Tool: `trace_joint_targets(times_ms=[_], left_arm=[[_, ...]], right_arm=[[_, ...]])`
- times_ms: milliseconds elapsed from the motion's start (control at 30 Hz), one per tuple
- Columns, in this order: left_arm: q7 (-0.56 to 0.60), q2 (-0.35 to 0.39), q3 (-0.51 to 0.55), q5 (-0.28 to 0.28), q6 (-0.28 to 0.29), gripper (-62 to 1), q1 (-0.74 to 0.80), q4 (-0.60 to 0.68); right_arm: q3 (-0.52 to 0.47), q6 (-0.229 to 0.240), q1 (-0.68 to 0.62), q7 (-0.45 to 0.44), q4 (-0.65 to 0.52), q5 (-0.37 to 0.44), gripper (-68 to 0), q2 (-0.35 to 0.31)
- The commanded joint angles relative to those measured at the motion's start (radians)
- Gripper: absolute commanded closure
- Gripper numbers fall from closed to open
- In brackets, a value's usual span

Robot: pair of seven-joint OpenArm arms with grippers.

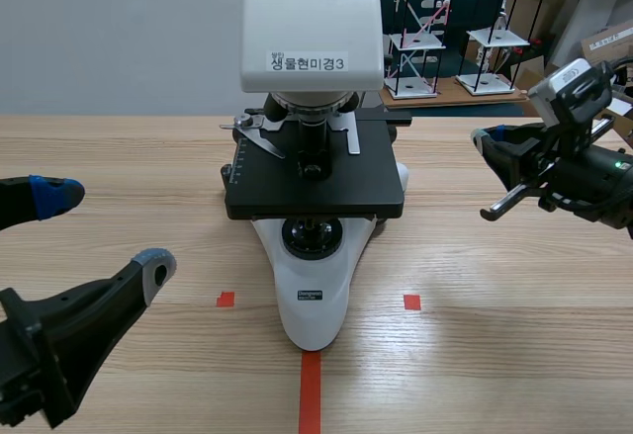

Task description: Point at the fine focus knob

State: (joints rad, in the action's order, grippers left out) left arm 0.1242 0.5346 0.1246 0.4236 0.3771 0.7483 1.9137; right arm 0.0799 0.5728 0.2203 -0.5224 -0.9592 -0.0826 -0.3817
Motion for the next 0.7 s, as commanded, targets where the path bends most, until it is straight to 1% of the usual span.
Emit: trace_joint_targets(times_ms=[0,667], left_arm=[[0.014,0.0,-0.001,0.009,0.003,-62.3,-0.001,0.016],[0.014,0.0,-0.001,0.001,0.002,-62.3,-0.001,0.016]], right_arm=[[-0.006,-0.003,0.013,-0.016,-0.016,0.014,-0.2,-0.006],[-0.006,-0.003,0.013,-0.016,-0.016,0.014,-0.2,-0.006]])
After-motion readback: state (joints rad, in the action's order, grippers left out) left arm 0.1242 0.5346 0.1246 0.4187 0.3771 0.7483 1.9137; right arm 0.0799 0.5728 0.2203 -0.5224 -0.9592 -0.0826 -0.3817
